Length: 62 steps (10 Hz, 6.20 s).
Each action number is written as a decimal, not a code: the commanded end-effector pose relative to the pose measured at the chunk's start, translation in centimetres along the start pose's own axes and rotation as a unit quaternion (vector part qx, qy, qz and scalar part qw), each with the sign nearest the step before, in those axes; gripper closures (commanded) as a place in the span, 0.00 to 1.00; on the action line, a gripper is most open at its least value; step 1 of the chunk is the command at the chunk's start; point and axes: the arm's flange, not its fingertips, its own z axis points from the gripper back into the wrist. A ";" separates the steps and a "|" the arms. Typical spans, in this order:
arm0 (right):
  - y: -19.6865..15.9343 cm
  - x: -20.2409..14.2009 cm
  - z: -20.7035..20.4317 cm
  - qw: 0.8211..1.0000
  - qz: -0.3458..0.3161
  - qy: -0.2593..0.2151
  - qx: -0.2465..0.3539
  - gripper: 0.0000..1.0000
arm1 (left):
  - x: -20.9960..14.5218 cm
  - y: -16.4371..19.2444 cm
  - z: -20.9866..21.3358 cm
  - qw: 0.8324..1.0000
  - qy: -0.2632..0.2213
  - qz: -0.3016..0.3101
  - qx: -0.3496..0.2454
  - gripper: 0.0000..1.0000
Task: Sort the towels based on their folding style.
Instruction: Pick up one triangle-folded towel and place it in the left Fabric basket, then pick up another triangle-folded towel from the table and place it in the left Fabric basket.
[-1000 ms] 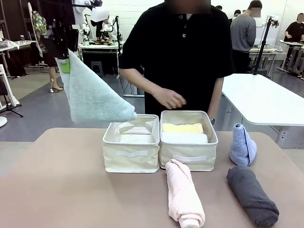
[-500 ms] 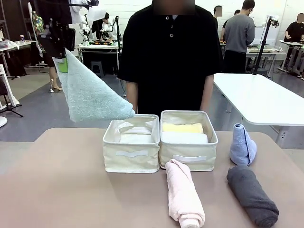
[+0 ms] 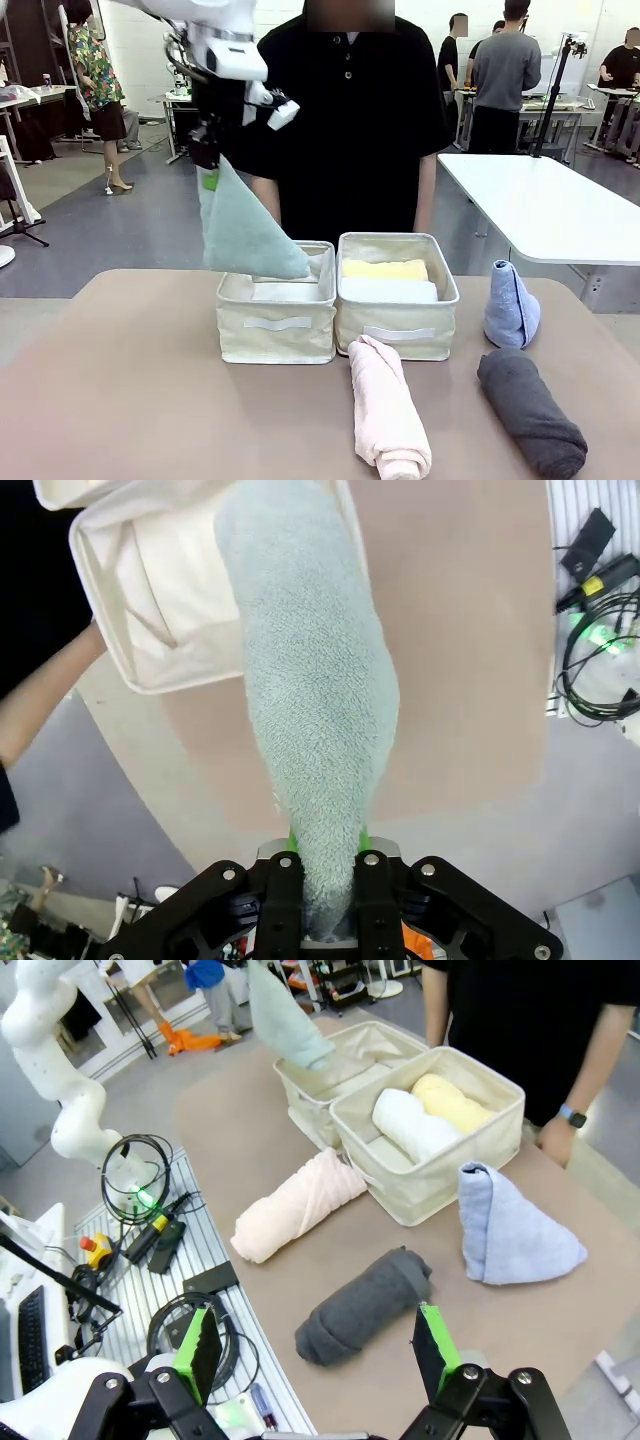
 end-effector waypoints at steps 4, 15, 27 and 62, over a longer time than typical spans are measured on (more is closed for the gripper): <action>-0.1 0.1 -0.1 1.000 0.007 -0.018 0.007 0.00 | 2.3 3.7 -1.7 1.000 -0.018 0.001 0.000 0.85; -0.1 0.1 -0.1 1.000 0.007 -0.018 0.007 0.00 | 4.9 0.8 -14.0 0.999 0.022 -0.017 -0.019 0.85; -0.1 0.1 -0.1 1.000 0.007 -0.018 0.007 0.00 | 6.2 -0.6 -18.0 0.999 -0.002 -0.045 -0.025 0.00; -0.1 0.1 -0.1 1.000 0.007 -0.018 0.007 0.00 | -48.8 -22.1 -10.2 0.738 -0.654 0.137 0.094 0.00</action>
